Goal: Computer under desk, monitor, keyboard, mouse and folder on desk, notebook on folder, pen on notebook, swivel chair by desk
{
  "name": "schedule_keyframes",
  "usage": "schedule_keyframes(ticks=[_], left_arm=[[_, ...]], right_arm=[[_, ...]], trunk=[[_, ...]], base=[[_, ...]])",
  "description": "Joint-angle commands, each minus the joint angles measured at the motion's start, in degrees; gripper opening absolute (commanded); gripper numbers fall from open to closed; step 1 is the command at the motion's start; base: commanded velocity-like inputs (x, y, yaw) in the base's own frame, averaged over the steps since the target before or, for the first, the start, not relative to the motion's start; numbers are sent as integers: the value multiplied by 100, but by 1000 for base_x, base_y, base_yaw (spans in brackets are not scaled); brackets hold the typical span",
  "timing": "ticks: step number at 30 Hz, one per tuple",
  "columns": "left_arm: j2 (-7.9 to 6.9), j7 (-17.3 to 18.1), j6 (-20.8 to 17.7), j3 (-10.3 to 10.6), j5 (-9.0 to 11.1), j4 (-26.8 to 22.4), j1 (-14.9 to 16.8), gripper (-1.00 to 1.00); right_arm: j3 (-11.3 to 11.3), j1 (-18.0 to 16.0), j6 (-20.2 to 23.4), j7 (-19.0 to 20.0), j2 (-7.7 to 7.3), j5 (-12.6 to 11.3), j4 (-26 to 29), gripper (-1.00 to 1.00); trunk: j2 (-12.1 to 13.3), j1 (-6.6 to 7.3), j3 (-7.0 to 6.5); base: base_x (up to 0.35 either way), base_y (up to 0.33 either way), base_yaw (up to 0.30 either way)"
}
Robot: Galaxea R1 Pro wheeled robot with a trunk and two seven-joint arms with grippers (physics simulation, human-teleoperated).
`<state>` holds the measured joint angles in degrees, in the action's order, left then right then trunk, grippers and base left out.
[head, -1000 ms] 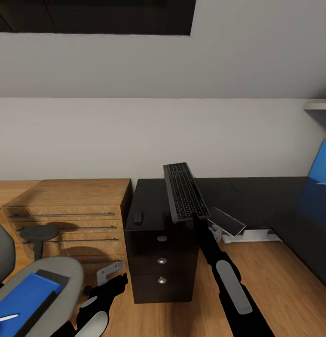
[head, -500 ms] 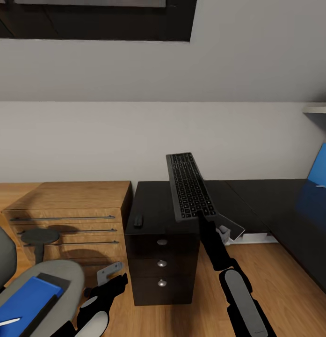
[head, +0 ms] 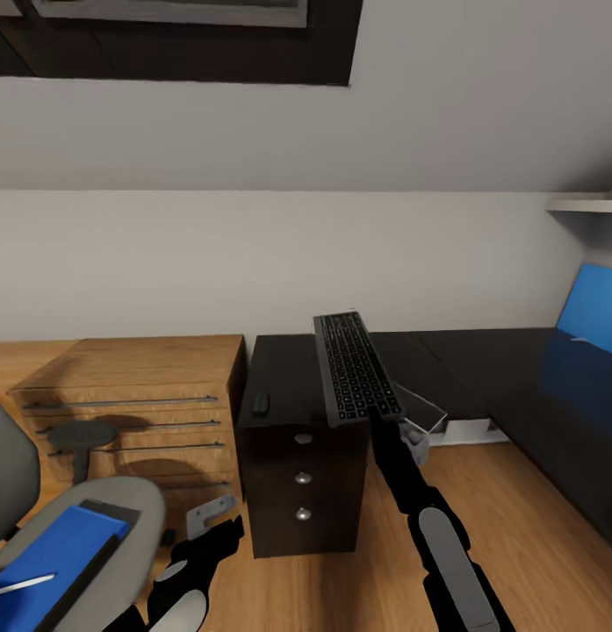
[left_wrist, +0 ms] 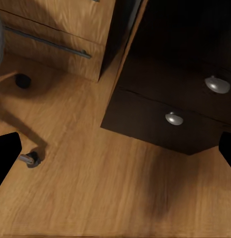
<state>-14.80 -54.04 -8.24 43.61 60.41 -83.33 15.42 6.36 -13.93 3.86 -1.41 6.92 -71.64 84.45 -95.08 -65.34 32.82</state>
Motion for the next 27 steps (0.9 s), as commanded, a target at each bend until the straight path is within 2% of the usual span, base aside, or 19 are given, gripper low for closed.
schedule_keyframes(ticks=[1,6,16,27], left_arm=[[-5,-33,-28,15,9,-9,5,100],[-5,-36,-28,39,4,-8,5,100],[3,-36,-28,53,0,-8,5,100],[3,-29,-28,154,12,-3,5,100]], right_arm=[[-3,-4,18,0,2,-55,5,-100],[-2,-4,12,-15,2,-45,-5,-100],[4,-4,9,-18,2,-37,-8,-100],[13,-4,9,-18,2,-34,-15,-100]], trunk=[[-4,2,8],[-4,2,18],[-4,2,39],[-4,2,64]], base=[[-192,271,-243],[-121,301,-251],[-6,303,-255],[-1,37,-256]])
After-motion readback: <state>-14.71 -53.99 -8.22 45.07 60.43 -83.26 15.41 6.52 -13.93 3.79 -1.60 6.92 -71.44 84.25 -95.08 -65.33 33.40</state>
